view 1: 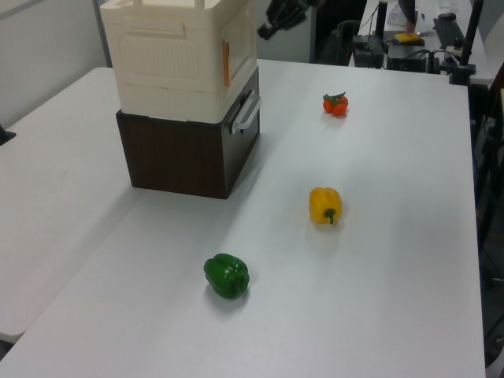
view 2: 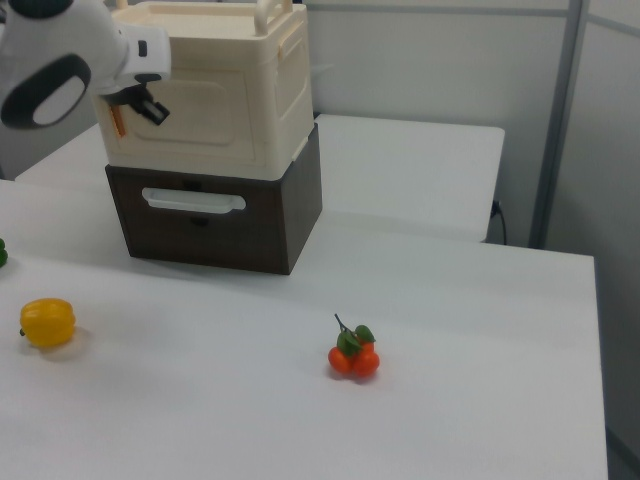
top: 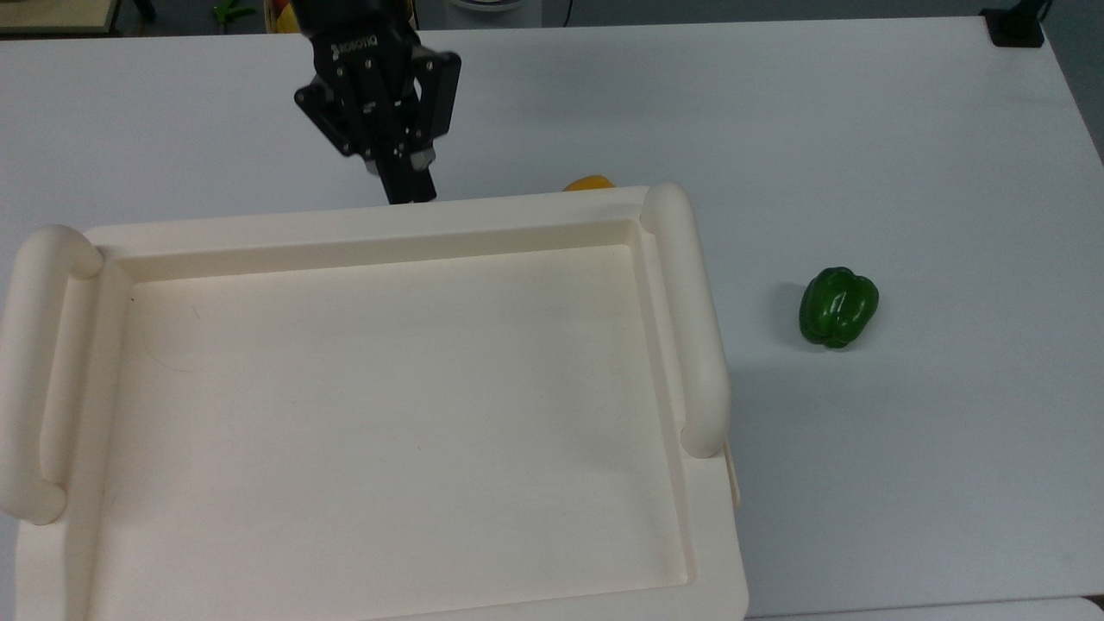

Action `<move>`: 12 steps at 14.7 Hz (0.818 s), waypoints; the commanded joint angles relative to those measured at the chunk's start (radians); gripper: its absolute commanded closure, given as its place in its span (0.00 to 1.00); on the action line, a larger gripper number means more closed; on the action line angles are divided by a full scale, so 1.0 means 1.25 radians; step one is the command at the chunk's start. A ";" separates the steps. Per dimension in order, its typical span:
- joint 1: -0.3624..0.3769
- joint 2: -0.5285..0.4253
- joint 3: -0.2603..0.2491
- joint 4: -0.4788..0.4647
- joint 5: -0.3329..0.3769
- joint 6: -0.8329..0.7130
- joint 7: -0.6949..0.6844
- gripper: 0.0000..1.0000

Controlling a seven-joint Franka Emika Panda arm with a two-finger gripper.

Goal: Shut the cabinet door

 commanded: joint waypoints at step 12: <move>-0.008 -0.194 -0.080 0.014 -0.265 -0.776 0.009 0.00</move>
